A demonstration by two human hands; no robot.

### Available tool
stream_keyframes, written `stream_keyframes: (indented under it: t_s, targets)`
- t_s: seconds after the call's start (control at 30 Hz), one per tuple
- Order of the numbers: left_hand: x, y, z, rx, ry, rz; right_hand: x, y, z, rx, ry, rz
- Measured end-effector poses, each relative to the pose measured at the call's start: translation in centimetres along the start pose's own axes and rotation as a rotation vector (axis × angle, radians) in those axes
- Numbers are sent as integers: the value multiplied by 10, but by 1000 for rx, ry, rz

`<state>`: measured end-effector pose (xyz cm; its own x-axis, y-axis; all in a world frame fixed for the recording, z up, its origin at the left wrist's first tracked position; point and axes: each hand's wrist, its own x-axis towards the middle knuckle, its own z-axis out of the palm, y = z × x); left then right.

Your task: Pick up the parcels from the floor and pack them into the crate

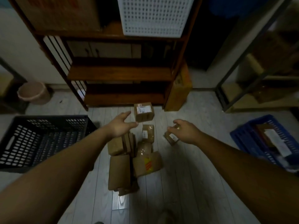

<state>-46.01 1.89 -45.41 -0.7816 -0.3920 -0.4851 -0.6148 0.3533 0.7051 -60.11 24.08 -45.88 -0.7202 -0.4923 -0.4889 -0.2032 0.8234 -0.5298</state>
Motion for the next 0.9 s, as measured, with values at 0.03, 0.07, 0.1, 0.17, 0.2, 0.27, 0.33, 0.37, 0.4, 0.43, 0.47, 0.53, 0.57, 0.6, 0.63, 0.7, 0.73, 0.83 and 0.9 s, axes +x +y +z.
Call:
stream_keyframes:
  t_s: [0.03,0.07,0.1,0.17,0.2,0.27,0.33,0.37,0.4,0.43,0.47,0.53,0.57,0.6,0.63,0.7,0.73,0.83,0.9]
  targets:
    - [11,-20,21,12,-11,-18,13,18,17,22,-28,13]
    - [22,-40,40,19,-21,-44,25,36,36,53,-59,26]
    - [33,-61,59,-2,-30,-78,38,53,56,78,-88,39]
    - [55,-103,95,-83,-64,-152,65,87,99,93,-145,56]
    - [64,-122,112,-114,-83,-182,78,103,121,95,-165,58]
    - [83,-158,146,-191,-100,-212,103,132,163,101,-175,78]
    - [98,-187,179,-250,-75,-226,126,158,202,141,-175,109]
    - [105,-199,193,-240,-54,-231,136,171,219,177,-184,121]
    - [112,-212,206,-239,-45,-236,145,182,236,209,-196,130]
    - [119,-224,218,-266,-53,-258,153,192,251,239,-211,142]
    - [127,-236,230,-296,-76,-291,160,201,265,270,-228,157]
    - [137,-249,246,-350,-124,-383,169,213,290,355,-270,195]
    - [140,-254,252,-373,-136,-417,172,216,300,402,-290,221]
    - [141,-257,258,-399,-138,-443,173,219,310,439,-301,254]
    - [141,-260,263,-424,-132,-459,173,221,317,465,-300,292]
    - [137,-264,272,-474,-106,-478,166,225,325,520,-277,367]
    - [132,-264,274,-499,-101,-501,159,227,327,552,-272,399]
    - [111,-256,275,-602,-168,-554,131,226,319,578,-307,482]
    - [96,-246,268,-673,-205,-562,114,219,308,595,-301,497]
